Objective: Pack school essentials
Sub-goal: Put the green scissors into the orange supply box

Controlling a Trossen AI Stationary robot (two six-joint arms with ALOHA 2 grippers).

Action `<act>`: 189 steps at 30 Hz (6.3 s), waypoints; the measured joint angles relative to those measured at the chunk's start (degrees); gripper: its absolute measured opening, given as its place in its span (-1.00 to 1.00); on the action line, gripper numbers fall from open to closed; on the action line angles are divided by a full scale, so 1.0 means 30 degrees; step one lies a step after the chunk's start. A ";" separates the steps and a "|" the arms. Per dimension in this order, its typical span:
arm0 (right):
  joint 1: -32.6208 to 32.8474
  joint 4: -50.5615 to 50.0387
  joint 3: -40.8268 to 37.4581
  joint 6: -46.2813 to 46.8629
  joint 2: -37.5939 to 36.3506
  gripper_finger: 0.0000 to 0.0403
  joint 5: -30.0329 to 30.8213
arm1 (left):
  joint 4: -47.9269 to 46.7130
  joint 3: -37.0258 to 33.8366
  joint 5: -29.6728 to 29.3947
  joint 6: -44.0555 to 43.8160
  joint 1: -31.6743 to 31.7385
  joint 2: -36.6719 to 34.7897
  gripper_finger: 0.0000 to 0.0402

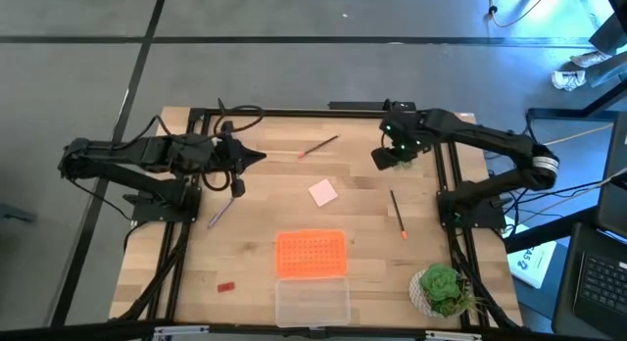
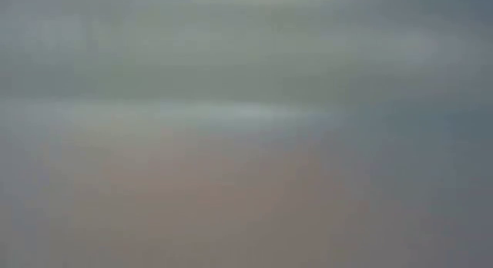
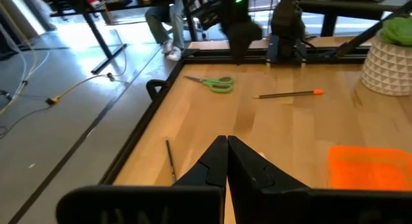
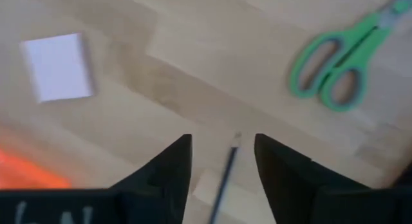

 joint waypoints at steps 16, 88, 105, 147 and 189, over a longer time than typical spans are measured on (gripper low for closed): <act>-0.3595 0.0088 0.0000 -0.2142 0.5336 -0.13 -0.0852 | 0.0015 0.0000 0.0078 0.0003 0.0352 0.0000 -1.00; -0.3638 0.2332 -0.0743 -0.7283 1.0143 -0.53 -0.0707 | 0.0058 -0.0015 0.0071 -0.0106 0.0352 0.0000 -1.00; -0.3600 0.2383 -0.0780 -0.6404 1.0143 -0.77 -0.0574 | 0.0058 -0.0015 0.0071 -0.0106 0.0352 -0.0007 -1.00; 0.2926 0.0612 0.3475 -0.8813 1.0274 -0.76 0.0623 | 0.0044 -0.0015 0.0071 -0.0080 0.0352 -0.0007 -1.00; 1.1902 -0.4479 1.3945 -1.4257 1.0194 -0.81 -0.0007 | -0.0644 -0.0029 -0.0075 -0.0624 -0.0599 -0.0461 -1.00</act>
